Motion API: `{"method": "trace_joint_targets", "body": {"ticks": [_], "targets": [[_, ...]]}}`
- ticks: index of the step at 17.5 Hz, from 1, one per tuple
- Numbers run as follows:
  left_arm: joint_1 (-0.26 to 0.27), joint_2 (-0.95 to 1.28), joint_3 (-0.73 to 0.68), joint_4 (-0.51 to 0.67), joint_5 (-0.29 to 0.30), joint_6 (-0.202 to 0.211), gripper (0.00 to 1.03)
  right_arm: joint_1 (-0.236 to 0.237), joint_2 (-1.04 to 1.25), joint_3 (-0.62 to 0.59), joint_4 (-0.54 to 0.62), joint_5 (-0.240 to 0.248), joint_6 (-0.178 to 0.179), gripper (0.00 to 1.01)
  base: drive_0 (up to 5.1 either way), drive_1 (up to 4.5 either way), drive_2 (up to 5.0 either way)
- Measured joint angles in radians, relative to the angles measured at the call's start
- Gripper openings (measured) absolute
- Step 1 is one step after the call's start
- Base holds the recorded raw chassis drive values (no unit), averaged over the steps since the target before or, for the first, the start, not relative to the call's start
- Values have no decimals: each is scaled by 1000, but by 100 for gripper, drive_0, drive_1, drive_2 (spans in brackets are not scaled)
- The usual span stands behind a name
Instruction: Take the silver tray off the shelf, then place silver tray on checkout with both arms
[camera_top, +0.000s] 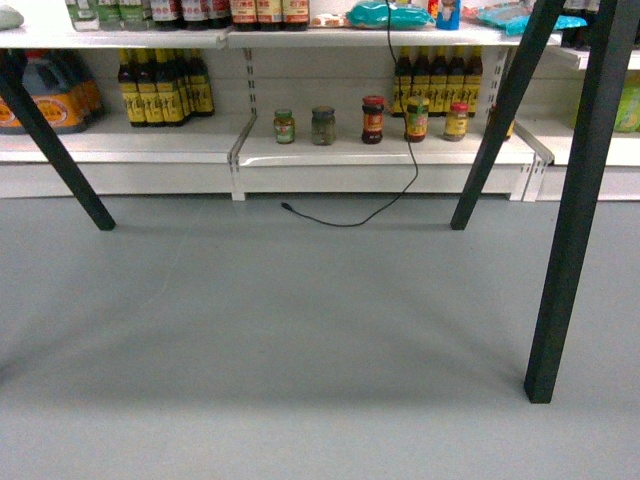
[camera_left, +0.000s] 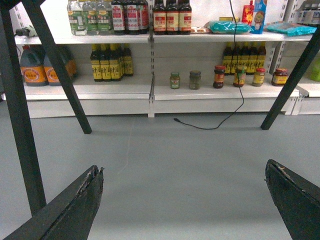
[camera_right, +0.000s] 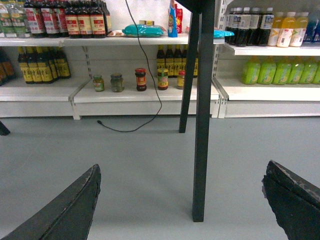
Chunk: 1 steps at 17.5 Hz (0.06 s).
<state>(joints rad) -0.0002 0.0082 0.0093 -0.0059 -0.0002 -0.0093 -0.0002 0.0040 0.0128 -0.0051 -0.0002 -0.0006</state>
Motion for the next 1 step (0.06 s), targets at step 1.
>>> {"method": "trace_joint_targets", "body": {"ticks": [1], "targets": [[0, 0, 0, 0, 0, 0, 98, 0, 0, 0, 0, 0, 0, 98, 0, 0, 0]]}}
